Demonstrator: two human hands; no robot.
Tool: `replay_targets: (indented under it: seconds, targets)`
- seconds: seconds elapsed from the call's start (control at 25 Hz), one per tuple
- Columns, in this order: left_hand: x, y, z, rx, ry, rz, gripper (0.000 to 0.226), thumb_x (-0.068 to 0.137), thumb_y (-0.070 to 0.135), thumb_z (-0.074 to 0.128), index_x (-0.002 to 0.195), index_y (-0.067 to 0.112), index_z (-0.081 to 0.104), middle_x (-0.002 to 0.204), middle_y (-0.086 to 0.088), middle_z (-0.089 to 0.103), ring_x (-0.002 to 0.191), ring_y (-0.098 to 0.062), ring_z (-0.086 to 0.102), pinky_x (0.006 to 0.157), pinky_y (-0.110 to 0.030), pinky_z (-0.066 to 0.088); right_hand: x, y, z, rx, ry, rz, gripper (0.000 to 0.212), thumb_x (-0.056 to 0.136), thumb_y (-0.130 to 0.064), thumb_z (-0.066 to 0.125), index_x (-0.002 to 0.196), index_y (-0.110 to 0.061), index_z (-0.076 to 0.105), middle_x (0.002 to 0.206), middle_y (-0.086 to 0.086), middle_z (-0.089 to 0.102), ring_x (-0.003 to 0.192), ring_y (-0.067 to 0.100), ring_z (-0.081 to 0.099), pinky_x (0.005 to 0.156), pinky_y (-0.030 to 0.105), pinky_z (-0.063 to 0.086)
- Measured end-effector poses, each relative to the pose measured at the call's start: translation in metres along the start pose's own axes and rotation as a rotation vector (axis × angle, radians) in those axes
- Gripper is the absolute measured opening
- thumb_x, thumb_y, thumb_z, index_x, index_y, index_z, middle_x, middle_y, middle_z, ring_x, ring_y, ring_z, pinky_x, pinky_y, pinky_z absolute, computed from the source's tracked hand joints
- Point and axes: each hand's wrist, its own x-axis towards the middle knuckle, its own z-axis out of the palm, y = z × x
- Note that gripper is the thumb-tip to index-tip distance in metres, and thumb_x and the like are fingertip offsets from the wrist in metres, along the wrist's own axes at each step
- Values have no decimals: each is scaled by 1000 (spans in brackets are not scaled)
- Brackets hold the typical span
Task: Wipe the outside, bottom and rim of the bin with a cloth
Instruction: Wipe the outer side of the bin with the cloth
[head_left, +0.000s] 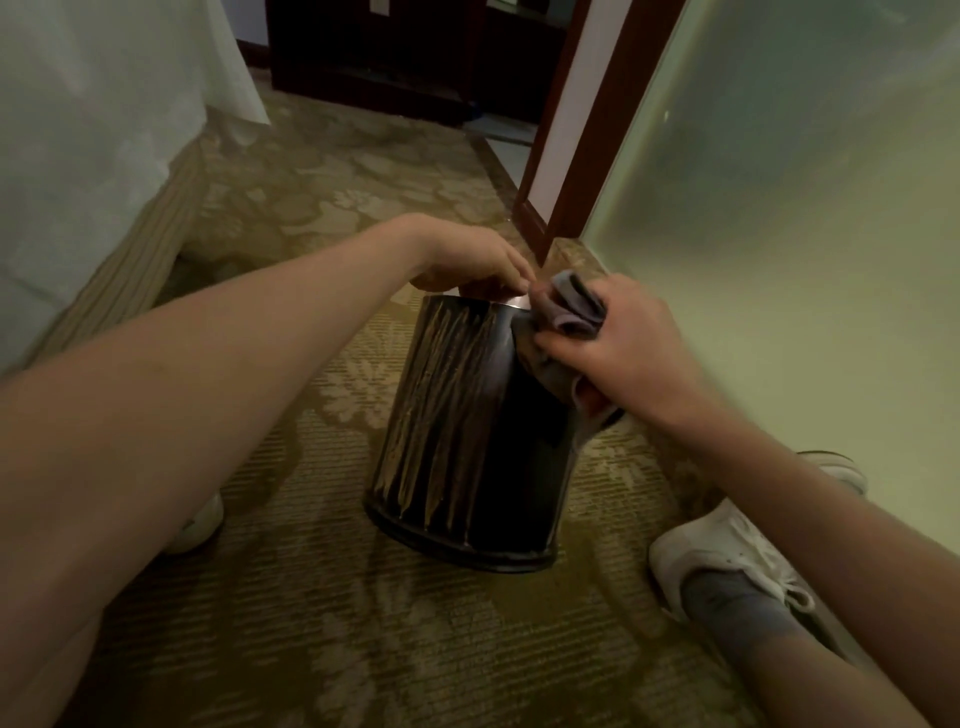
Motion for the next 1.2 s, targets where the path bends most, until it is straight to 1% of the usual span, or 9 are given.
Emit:
replay_targets:
  seconds: [0.12,0.2,0.36,0.48,0.6,0.68,0.8,0.96,1.2]
  targets:
    - [5,-2,4,-66,33,24,27,90,4,48,96,16,71,88,-1,63,79,-12,57,70,-21,46,14,-4,20,-95,101,-94,25,91,-39,62,78,-18,58,83,1,51,70,16,46,57,23,31]
    - [7,-4,1,-66,15,32,31,91,4,46,85,21,71,83,0,65,75,-12,60,69,-23,48,20,-4,31,-103,178,-91,25,93,-37,60,87,-13,65,90,2,54,72,15,48,61,25,36]
    - [12,-11,-5,-45,39,36,31,93,7,46,109,19,70,110,-7,66,96,-20,63,84,-30,53,22,0,47,-100,175,-106,26,92,-33,64,103,-10,66,107,6,55,80,13,51,68,22,42]
    - [16,-16,-7,-55,98,29,32,96,10,44,112,25,67,106,2,68,91,-9,68,71,-23,53,23,7,55,-101,135,-173,27,90,-28,67,108,-8,66,113,9,54,85,16,52,71,23,43]
    - [20,-17,-6,-66,117,31,34,99,12,41,118,28,64,111,4,66,99,-9,65,77,-25,52,25,11,59,-210,143,-248,18,88,-19,66,100,-6,67,105,12,55,84,22,51,65,33,43]
    - [25,-17,-3,-32,158,46,33,99,14,40,121,28,61,114,4,64,102,-9,62,80,-26,50,18,9,61,-353,147,-293,13,81,-14,67,91,-5,66,96,13,56,80,28,51,58,32,33]
    - [30,-19,2,17,273,66,34,99,14,41,125,25,59,118,1,61,102,-11,58,76,-23,45,-9,3,64,-452,65,-301,24,71,-19,77,88,-9,65,93,9,57,77,27,53,54,27,23]
    - [23,-26,2,41,378,86,33,99,17,44,129,18,57,115,-2,58,97,-11,53,70,-18,39,-59,-9,71,-389,-75,-363,33,59,-18,81,87,-12,64,91,5,58,75,25,55,52,26,25]
    - [16,-20,6,75,332,77,32,98,22,44,127,22,58,118,2,57,100,-9,53,69,-21,36,-122,-17,75,-251,-307,-391,31,64,-29,77,90,-20,64,93,-3,58,77,17,55,56,22,29]
